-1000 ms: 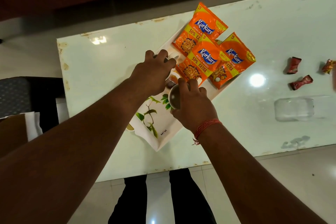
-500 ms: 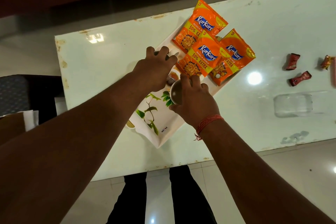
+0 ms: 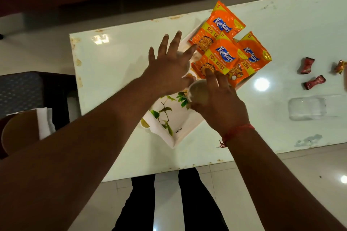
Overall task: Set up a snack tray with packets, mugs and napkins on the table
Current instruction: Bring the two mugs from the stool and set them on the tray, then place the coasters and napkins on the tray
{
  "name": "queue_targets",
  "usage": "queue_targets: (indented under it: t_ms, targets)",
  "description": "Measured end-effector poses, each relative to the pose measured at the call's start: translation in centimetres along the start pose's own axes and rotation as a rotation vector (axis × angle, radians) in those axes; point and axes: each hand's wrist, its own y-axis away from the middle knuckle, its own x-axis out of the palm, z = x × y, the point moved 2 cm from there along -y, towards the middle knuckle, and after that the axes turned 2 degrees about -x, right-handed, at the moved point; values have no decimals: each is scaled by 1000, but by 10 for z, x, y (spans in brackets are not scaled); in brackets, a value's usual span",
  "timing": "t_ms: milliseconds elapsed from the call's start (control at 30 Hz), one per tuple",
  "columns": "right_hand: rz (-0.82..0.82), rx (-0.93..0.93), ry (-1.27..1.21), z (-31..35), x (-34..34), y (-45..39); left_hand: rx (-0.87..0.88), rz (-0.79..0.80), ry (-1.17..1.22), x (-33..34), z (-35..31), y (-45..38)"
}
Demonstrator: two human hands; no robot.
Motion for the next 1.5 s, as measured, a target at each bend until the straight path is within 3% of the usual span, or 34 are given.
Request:
queue_targets:
  t_ms: [167,800,900,967,1033,1133,1500]
  targets:
    - [-82,-42,-21,41,-2,17,-96,-71,87,-4,28,47]
    - [257,-393,-161,361,147,47,-660,-42,380,10,314,285]
    - [311,-295,-310,394,174,51,-782,-106,654,23,343,318]
    - [401,-102,-476,408,190,54,-909,-169,909,32,353,338]
    - [492,99,-638,418,203,60,-1040,-161,1115,42,357,353]
    - [559,246,-820,427,215,67,-1059,-111,1391,53,356,360]
    - [601,166,-908,415,201,71,-964,-221,1521,34,325,355]
